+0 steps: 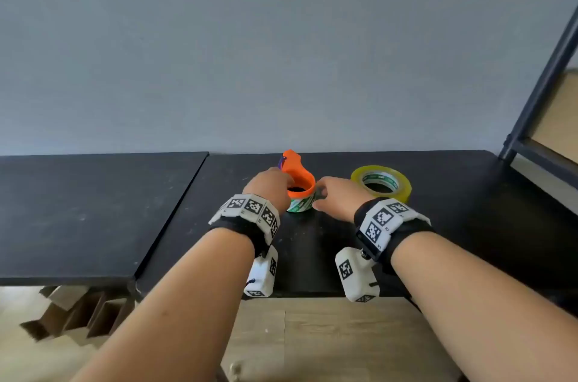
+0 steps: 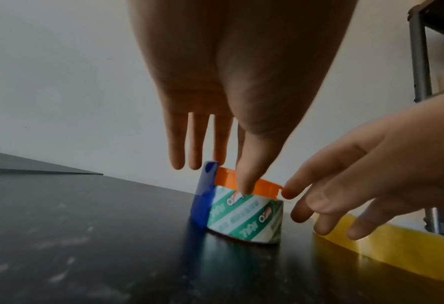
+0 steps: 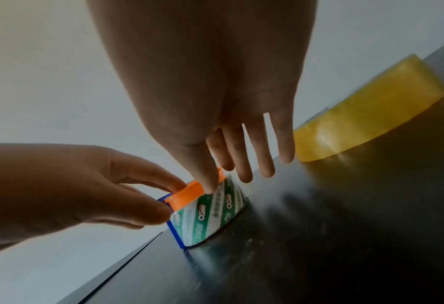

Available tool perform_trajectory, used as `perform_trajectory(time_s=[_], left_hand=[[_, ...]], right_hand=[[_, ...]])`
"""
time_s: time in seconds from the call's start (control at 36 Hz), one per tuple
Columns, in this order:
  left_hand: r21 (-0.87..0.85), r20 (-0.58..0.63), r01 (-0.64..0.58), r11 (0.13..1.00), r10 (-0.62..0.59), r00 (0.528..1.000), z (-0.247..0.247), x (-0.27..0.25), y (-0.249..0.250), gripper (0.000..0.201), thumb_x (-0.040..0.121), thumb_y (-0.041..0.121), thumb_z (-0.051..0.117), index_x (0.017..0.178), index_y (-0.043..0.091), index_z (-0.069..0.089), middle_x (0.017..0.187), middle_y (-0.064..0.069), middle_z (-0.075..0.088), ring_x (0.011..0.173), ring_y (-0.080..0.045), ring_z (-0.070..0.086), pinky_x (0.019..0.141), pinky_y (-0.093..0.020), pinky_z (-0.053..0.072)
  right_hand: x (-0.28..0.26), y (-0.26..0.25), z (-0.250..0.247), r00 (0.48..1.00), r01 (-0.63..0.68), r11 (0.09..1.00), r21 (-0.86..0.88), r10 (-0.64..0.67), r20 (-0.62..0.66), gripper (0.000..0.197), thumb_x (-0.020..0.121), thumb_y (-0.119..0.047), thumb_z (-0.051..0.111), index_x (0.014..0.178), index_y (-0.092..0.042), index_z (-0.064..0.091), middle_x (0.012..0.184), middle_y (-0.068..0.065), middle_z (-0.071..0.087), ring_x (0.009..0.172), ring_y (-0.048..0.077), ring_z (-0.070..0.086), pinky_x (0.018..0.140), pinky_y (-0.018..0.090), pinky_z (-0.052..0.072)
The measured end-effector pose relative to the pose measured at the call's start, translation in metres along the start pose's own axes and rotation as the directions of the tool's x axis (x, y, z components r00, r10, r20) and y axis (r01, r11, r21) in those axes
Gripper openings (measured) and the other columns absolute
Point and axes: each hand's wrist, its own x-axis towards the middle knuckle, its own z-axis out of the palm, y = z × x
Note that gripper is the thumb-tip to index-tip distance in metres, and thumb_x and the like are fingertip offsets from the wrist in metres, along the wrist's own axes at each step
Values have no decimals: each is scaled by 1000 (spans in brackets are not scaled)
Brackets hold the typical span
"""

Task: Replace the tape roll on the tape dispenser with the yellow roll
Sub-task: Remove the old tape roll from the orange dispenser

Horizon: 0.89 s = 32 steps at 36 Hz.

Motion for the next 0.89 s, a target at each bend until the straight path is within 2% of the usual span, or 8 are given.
perform_trajectory(time_s=[0.11, 0.22, 0.28, 0.39, 0.53, 0.67, 0.78, 0.89], left_hand=[[75, 161, 21, 997, -33, 986, 3, 12, 4, 41, 88, 20, 61, 129, 22, 59, 131, -4, 56, 115, -28, 58, 98, -39, 50], [94, 94, 31, 995, -39, 995, 13, 10, 5, 28, 88, 19, 60, 116, 16, 65, 118, -7, 65, 107, -26, 63, 90, -36, 53], [60, 59, 58, 997, -61, 996, 14, 8, 6, 26, 88, 19, 58, 112, 14, 67, 113, -8, 67, 105, -26, 64, 87, -35, 53], [23, 173, 104, 994, -106, 979, 1, 6, 15, 32, 90, 26, 57, 116, 11, 66, 109, -9, 66, 99, -27, 63, 86, -34, 51], [-126, 83, 90, 988, -80, 993, -8, -7, 12, 27, 89, 28, 63, 109, 10, 69, 113, -13, 67, 108, -31, 61, 92, -37, 47], [-386, 9, 48, 921, -48, 999, -7, -26, 11, 28, 85, 30, 70, 108, 16, 74, 110, -11, 69, 101, -28, 64, 80, -30, 45], [-440, 66, 6, 898, 25, 997, -6, -43, 15, 24, 89, 29, 65, 108, 17, 74, 92, -3, 63, 84, -17, 54, 77, -25, 39], [-388, 185, 33, 921, 42, 982, -6, -55, 20, 29, 92, 34, 62, 107, 12, 73, 78, 2, 55, 82, -17, 52, 77, -26, 40]], right_hand=[[15, 8, 9, 999, -29, 999, 12, 29, 15, 24, 89, -23, 53, 111, -17, 60, 108, 7, 68, 94, 23, 62, 75, 29, 43], [21, 10, 13, 1000, -25, 999, 24, 25, 3, 13, 87, -24, 55, 99, -20, 58, 99, 4, 66, 86, 21, 60, 72, 29, 42], [23, 12, 13, 1000, -29, 999, 43, 29, -2, 17, 87, -25, 56, 103, -20, 59, 99, 2, 65, 89, 22, 61, 74, 30, 46], [17, 14, 10, 1000, 7, 996, 90, -6, -15, 12, 90, -25, 50, 86, -21, 60, 82, -2, 61, 84, 24, 61, 67, 29, 44], [11, 19, 6, 995, -26, 979, 200, 44, -89, 38, 99, -37, 40, 94, -6, 62, 102, 13, 67, 95, 31, 62, 76, 36, 44], [-3, 16, -2, 990, -23, 923, 383, 75, -122, 52, 100, -42, 36, 100, -3, 70, 101, 12, 73, 94, 30, 66, 91, 43, 49], [-15, 16, -4, 980, -22, 854, 520, 121, -158, 46, 95, -36, 52, 103, 6, 68, 105, 22, 71, 101, 36, 67, 94, 54, 50], [-26, 14, -1, 974, 6, 845, 535, 117, -194, 36, 91, -29, 59, 102, 4, 70, 104, 23, 72, 100, 38, 67, 93, 53, 51]])
